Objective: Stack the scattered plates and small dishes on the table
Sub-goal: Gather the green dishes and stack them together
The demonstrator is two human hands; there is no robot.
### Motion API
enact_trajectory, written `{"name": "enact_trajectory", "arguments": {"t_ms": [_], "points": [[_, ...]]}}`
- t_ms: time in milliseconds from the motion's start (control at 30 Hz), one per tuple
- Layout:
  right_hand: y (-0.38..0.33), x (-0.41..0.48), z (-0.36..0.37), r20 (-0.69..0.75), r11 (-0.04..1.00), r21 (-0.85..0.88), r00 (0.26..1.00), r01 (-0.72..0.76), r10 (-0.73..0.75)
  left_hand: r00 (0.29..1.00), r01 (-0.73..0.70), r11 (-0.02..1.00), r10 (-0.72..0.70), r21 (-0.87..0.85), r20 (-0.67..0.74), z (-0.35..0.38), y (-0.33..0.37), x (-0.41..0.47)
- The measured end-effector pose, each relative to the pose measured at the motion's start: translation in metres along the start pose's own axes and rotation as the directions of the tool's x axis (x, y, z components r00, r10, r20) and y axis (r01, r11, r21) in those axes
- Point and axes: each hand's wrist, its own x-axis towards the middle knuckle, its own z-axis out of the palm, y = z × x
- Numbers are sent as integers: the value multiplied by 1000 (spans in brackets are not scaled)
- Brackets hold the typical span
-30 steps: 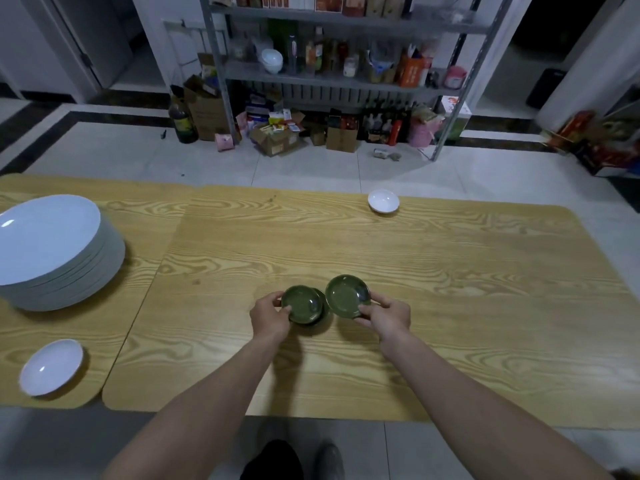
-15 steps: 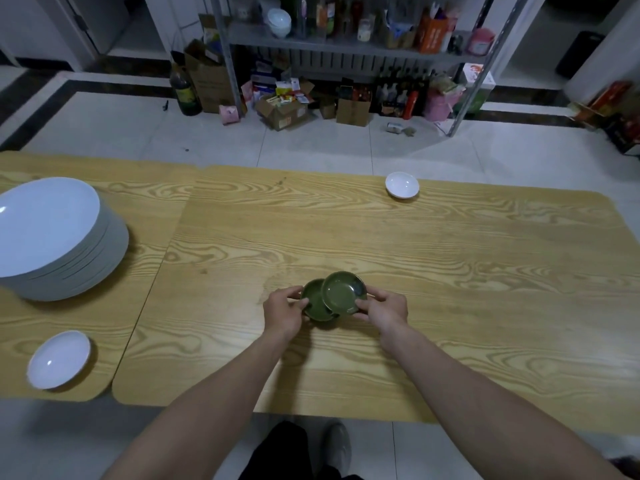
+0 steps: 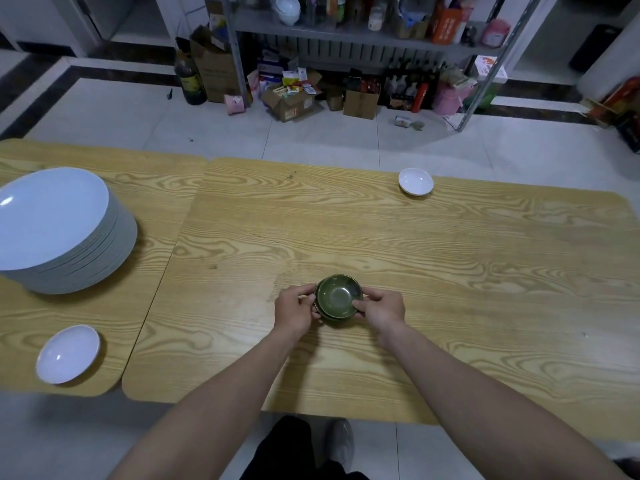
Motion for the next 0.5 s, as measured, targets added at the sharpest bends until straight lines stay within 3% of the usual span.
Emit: {"name": "enact_trajectory", "arguments": {"t_ms": [333,433,500], "points": [[4,1,7,-42,987,-157,998,32,-39,1000,10,1000,-10,12,30,-10,11,-5],[-2,-7,2,-43,958,-267,992,107,-123,997,-81,982,82,173,-3,-17,15,-7],[-9,-16,-1,3,875,-431,970,220,-243,986,-161,932,169,326,2,-26,19,-10]]}}
